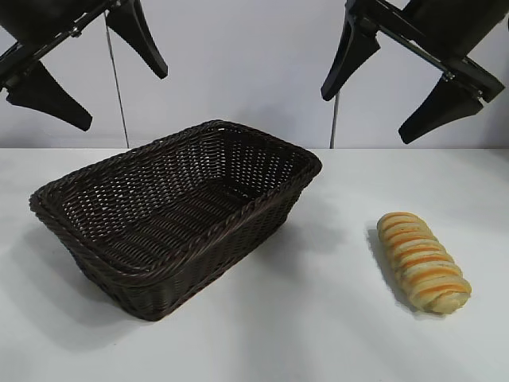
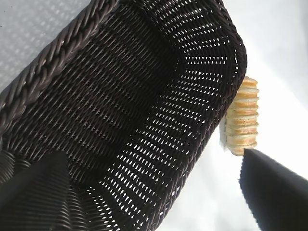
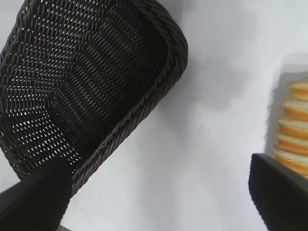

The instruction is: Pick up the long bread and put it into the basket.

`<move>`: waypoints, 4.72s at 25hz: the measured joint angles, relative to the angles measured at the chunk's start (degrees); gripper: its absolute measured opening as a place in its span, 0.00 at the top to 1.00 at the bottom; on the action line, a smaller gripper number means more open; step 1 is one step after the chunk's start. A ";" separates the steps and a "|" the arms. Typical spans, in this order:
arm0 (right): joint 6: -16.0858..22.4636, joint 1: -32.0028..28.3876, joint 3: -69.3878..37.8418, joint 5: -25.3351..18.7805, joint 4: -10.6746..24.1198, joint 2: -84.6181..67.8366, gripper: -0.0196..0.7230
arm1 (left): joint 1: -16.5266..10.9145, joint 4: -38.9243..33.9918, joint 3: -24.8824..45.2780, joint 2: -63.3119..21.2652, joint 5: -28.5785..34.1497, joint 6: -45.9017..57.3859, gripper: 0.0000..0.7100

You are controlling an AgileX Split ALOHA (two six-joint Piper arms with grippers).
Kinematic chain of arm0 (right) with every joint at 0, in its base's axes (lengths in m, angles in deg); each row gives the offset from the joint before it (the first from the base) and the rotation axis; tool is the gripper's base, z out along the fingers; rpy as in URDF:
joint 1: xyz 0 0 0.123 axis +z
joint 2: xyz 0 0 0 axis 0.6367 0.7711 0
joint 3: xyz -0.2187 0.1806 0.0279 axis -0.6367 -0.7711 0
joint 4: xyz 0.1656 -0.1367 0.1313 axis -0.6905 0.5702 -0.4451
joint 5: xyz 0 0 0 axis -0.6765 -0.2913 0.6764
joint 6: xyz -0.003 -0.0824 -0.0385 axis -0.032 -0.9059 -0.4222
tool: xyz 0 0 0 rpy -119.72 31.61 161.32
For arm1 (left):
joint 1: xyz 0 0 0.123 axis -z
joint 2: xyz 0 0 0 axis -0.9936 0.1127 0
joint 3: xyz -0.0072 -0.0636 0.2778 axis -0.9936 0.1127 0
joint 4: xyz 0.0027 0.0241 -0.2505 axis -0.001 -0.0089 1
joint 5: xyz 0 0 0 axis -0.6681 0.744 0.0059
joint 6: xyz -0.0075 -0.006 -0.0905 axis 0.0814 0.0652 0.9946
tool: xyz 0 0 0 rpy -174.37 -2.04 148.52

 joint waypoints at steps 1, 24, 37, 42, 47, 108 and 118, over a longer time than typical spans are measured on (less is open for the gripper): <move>0.00 0.00 0.00 0.00 0.00 0.00 0.04 | 0.00 0.00 0.00 0.00 0.00 0.00 0.02; 0.00 0.00 0.00 -0.10 0.47 0.00 0.04 | 1.16 -14.99 10.32 -7.38 2.21 16.94 0.02; 0.00 0.00 0.18 -0.85 0.47 0.00 0.04 | 4.57 -9.51 25.39 -2.03 -17.06 20.70 0.02; 0.00 0.00 0.18 -0.91 0.53 0.00 0.04 | 4.57 -7.67 25.05 2.38 -18.28 20.51 0.02; 0.00 0.00 0.18 -0.91 1.30 0.00 0.04 | 4.57 -7.36 25.05 2.87 -19.73 20.46 0.40; -0.05 0.00 0.18 -2.18 2.78 0.00 0.04 | -0.43 -15.75 -12.12 15.19 9.79 0.55 0.03; -0.05 0.00 0.18 -2.18 2.83 0.00 0.04 | -12.04 -36.04 -23.82 11.95 16.44 1.95 0.02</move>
